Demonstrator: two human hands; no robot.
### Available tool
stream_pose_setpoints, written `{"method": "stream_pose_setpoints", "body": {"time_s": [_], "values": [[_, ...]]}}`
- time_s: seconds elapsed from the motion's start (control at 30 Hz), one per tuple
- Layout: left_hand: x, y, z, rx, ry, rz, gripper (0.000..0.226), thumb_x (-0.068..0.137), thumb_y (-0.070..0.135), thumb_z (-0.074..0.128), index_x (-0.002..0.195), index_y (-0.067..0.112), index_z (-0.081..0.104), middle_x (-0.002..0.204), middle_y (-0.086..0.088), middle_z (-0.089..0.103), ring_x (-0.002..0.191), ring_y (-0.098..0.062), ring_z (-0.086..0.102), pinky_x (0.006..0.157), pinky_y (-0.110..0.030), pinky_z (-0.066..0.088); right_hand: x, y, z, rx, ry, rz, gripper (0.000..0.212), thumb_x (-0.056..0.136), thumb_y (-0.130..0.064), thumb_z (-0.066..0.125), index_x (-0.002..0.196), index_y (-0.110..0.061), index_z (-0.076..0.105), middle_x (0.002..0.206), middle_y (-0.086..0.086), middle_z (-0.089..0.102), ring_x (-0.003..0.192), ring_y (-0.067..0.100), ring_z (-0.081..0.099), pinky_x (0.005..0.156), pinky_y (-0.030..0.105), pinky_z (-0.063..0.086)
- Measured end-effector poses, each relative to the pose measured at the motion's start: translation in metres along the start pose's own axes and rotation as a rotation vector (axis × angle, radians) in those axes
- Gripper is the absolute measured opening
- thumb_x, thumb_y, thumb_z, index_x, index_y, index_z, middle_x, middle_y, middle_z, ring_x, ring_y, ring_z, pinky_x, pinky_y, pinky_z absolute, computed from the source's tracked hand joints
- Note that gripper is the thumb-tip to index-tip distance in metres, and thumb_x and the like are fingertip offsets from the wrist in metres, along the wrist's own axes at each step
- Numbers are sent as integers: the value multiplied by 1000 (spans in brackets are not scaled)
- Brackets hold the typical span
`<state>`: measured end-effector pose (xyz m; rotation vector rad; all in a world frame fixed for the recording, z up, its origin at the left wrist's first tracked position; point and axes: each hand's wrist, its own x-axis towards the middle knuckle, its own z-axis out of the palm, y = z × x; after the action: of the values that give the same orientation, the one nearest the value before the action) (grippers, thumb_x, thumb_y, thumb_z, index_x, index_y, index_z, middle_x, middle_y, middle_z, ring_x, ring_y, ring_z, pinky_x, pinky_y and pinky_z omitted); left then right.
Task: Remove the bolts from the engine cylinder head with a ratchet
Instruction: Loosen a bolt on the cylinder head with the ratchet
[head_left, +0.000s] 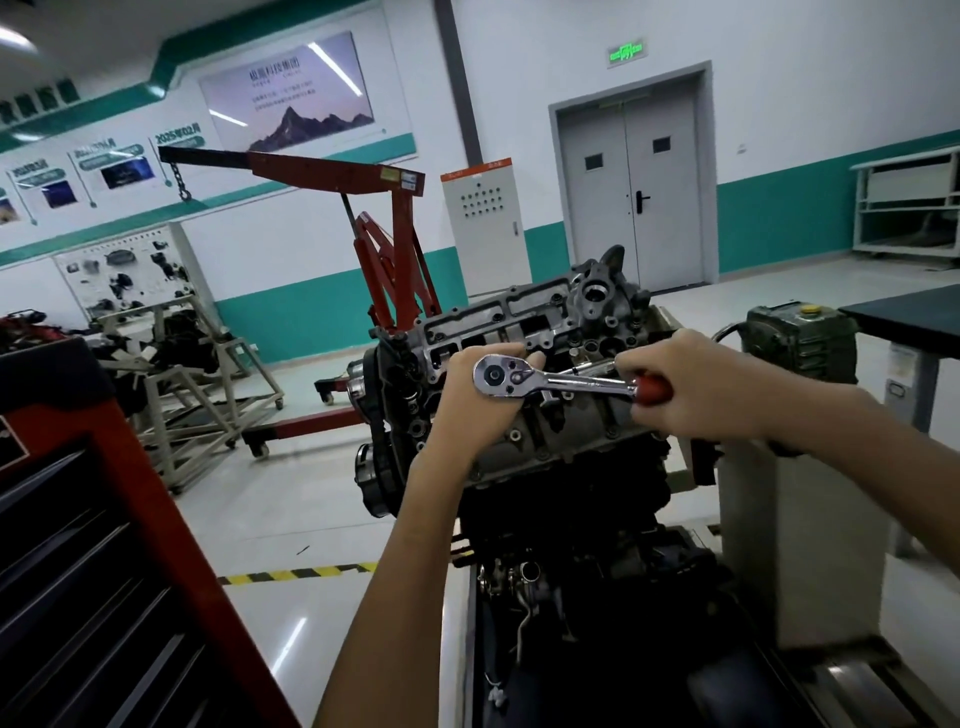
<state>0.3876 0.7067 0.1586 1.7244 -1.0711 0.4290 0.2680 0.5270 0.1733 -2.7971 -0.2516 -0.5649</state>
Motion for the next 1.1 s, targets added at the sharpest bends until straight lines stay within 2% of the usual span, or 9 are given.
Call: {"method": "stream_pose_setpoints", "body": {"time_s": [0.13, 0.27, 0.37, 0.47, 0.6, 0.73, 0.83, 0.97, 1.1], "values": [[-1, -2, 9, -97, 166, -8, 52, 95, 6, 57, 49, 16, 35, 47, 4, 32, 45, -6, 28, 48, -23, 25, -17, -17, 41, 239, 14, 60, 15, 79, -8, 62, 73, -18, 52, 58, -2, 54, 44, 2, 49, 43, 18, 39], [-1, 1, 24, -134, 318, -26, 51, 95, 2, 54, 50, 16, 34, 46, 6, 30, 43, -2, 26, 48, -18, 25, -41, -76, 115, 769, 211, 153, 23, 80, -8, 63, 68, -16, 44, 50, 2, 44, 36, 8, 38, 39, 22, 33], [-1, 3, 25, -104, 320, -15, 48, 95, 3, 54, 52, 13, 34, 48, 6, 29, 44, -2, 26, 48, -16, 24, -36, -103, 138, 955, 252, 226, 19, 81, -7, 59, 72, -12, 43, 54, 9, 42, 40, 16, 39, 40, 25, 37], [-1, -1, 16, -99, 253, -33, 50, 93, 2, 56, 50, 16, 35, 43, 13, 32, 40, -1, 32, 48, -13, 27, -35, -82, 117, 736, 209, 181, 22, 79, -5, 59, 67, -16, 43, 51, -1, 41, 36, 5, 36, 38, 18, 33], [-3, 0, -1, -61, 64, -4, 45, 92, 2, 60, 51, 8, 43, 42, 12, 33, 44, -2, 32, 51, -15, 27, -21, -28, 45, 339, -27, 82, 22, 79, -4, 61, 67, -20, 52, 53, -7, 50, 37, -1, 45, 40, 10, 35], [1, 4, 2, -17, 78, -31, 48, 92, 4, 60, 50, 15, 38, 47, 6, 34, 52, -14, 31, 57, -29, 29, -3, -3, 3, -11, 52, 32, 13, 80, -13, 62, 72, -20, 54, 59, -5, 55, 48, 4, 51, 47, 15, 39], [-4, 0, 12, -131, 245, -65, 41, 93, 2, 58, 54, -2, 45, 50, -3, 35, 50, -11, 36, 53, -24, 33, -21, -22, 43, 237, 67, 78, 19, 79, -8, 62, 70, -21, 52, 57, -3, 54, 43, 7, 50, 42, 16, 37], [-4, 1, 21, -161, 340, -42, 39, 94, 2, 56, 56, 5, 44, 49, 7, 32, 42, 0, 30, 47, -11, 26, -42, -79, 118, 688, 311, 161, 17, 79, -9, 64, 72, -11, 48, 49, 0, 42, 37, 7, 36, 38, 18, 31], [-2, 2, 17, -97, 306, -47, 40, 94, 4, 56, 56, 9, 43, 50, 7, 33, 43, -1, 33, 49, -13, 28, -33, -100, 135, 836, 290, 193, 18, 81, -7, 58, 72, -8, 42, 54, 8, 41, 42, 14, 38, 43, 26, 35]]}}
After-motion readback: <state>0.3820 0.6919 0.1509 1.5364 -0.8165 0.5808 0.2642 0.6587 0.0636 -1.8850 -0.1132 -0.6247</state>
